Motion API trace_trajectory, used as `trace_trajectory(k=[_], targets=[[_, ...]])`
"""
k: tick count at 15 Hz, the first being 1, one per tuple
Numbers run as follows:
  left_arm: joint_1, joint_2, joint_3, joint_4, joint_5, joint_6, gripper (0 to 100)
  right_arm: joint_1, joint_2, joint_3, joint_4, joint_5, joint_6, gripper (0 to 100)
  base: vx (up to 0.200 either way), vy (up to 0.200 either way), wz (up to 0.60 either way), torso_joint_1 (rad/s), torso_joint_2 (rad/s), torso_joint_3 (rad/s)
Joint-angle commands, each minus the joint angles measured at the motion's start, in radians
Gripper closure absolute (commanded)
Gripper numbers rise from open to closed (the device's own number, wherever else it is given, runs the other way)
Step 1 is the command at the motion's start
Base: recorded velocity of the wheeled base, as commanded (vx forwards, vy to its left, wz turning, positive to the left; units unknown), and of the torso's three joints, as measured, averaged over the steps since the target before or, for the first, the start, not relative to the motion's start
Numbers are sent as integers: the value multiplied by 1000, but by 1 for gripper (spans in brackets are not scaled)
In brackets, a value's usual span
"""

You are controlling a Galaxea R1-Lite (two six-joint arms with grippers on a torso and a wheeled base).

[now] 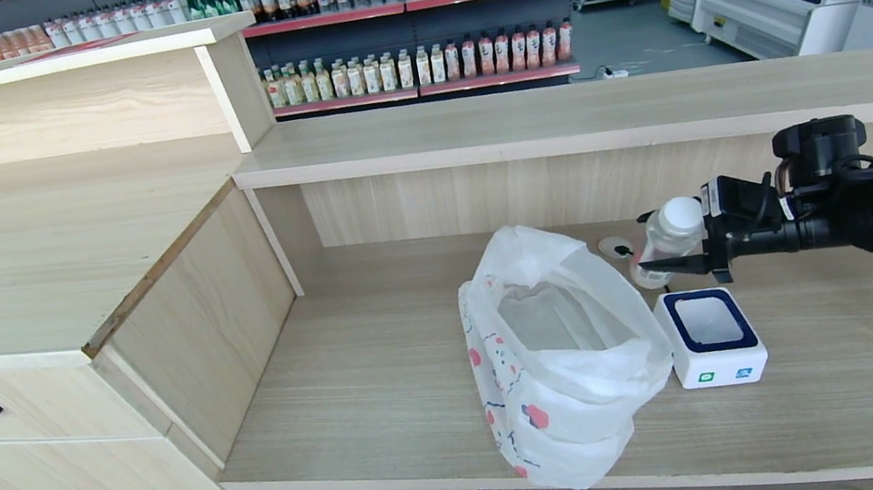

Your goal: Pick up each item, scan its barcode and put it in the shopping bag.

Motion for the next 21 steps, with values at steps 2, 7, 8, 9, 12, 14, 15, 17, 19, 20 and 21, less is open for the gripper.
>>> trace_trajectory(k=[2,7,8,9,12,14,15,17,19,20,21], targets=[[0,1,0,0,0,0,0,-15,-38,19,1,-3,-26,100,0,0,0,0,0,0],[0,1,0,0,0,0,0,-34,-57,43,3,-3,-50,100,0,0,0,0,0,0],[0,1,0,0,0,0,0,-35,-60,48,3,-3,-55,100,0,0,0,0,0,0],[0,1,0,0,0,0,0,-35,-66,54,3,-5,-57,100,0,0,0,0,0,0],[0,1,0,0,0,0,0,-37,-124,57,32,-9,-57,100,0,0,0,0,0,0],[0,1,0,0,0,0,0,-58,-238,74,38,-65,-37,100,0,0,0,0,0,0],[0,1,0,0,0,0,0,-132,-390,140,70,-101,31,100,0,0,0,0,0,0],[0,1,0,0,0,0,0,-279,-529,141,143,-101,201,100,0,0,0,0,0,0],[0,1,0,0,0,0,0,-406,-643,175,162,-103,548,100,0,0,0,0,0,0],[0,1,0,0,0,0,0,-434,-693,227,162,-114,706,100,0,0,0,0,0,0],[0,1,0,0,0,0,0,-437,-738,273,162,-152,841,100,0,0,0,0,0,0]])
